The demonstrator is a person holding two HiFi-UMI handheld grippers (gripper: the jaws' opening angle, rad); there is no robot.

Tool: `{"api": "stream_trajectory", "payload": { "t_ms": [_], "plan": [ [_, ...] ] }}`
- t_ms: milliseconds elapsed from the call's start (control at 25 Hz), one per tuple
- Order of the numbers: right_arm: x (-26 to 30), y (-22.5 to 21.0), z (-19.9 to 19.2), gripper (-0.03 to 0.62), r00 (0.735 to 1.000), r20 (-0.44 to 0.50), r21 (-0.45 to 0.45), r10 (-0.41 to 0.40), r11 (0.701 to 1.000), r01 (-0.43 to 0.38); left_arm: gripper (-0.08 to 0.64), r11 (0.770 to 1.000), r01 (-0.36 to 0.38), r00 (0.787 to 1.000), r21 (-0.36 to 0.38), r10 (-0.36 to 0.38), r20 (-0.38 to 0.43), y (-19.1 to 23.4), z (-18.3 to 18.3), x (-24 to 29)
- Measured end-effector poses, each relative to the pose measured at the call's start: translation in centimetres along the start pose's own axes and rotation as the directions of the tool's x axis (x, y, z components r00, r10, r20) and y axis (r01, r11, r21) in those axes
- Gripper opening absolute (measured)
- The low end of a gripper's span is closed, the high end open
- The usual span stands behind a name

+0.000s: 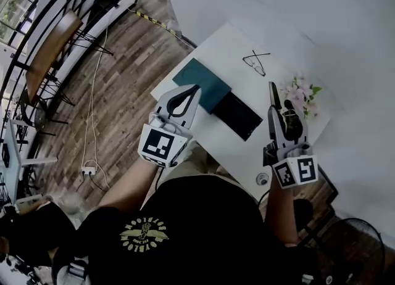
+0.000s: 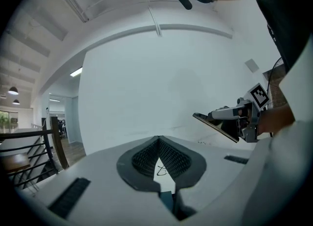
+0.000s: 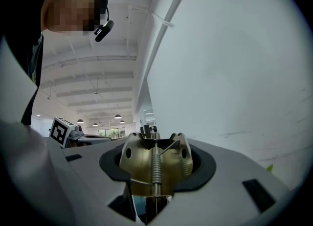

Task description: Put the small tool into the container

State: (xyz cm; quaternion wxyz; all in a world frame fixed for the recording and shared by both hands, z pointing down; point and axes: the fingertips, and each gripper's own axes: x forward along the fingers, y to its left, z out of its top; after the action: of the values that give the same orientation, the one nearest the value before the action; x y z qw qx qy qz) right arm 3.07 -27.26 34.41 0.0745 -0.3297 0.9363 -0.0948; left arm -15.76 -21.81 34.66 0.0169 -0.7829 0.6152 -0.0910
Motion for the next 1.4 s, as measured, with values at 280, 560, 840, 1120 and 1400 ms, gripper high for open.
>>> {"api": "stream_trajectory", "payload": {
  "t_ms": [280, 560, 840, 1120, 1400],
  "plan": [
    [1.2, -1.6, -1.2, 0.187, 0.996, -0.020, 0.014, -0.087, 0.996, 0.088, 0.006, 0.993, 0.117, 0.993, -0.006, -0.117, -0.011, 0.3, -0.4, 4.9],
    [1.8, -3.6, -3.2, 0.187, 0.984, -0.046, 0.044, -0.172, 0.984, 0.174, 0.006, 0.973, 0.229, 0.973, -0.007, -0.229, -0.042, -0.5, -1.6, 8.9],
    [2.7, -4.2, -5.4, 0.187, 0.968, -0.085, 0.052, -0.235, 0.970, 0.239, 0.006, 0.942, 0.335, 0.940, -0.022, -0.336, -0.065, -1.2, -3.0, 11.9],
    [3.1, -4.3, -9.3, 0.187, 0.947, -0.162, 0.070, -0.277, 0.954, 0.291, 0.006, 0.909, 0.412, 0.905, -0.059, -0.416, -0.092, -1.9, -5.6, 13.8],
    [3.3, -4.4, -13.2, 0.187, 0.934, -0.223, 0.136, -0.278, 0.940, 0.312, 0.006, 0.885, 0.457, 0.877, -0.086, -0.465, -0.125, -2.4, -8.9, 15.1]
  ]
}}
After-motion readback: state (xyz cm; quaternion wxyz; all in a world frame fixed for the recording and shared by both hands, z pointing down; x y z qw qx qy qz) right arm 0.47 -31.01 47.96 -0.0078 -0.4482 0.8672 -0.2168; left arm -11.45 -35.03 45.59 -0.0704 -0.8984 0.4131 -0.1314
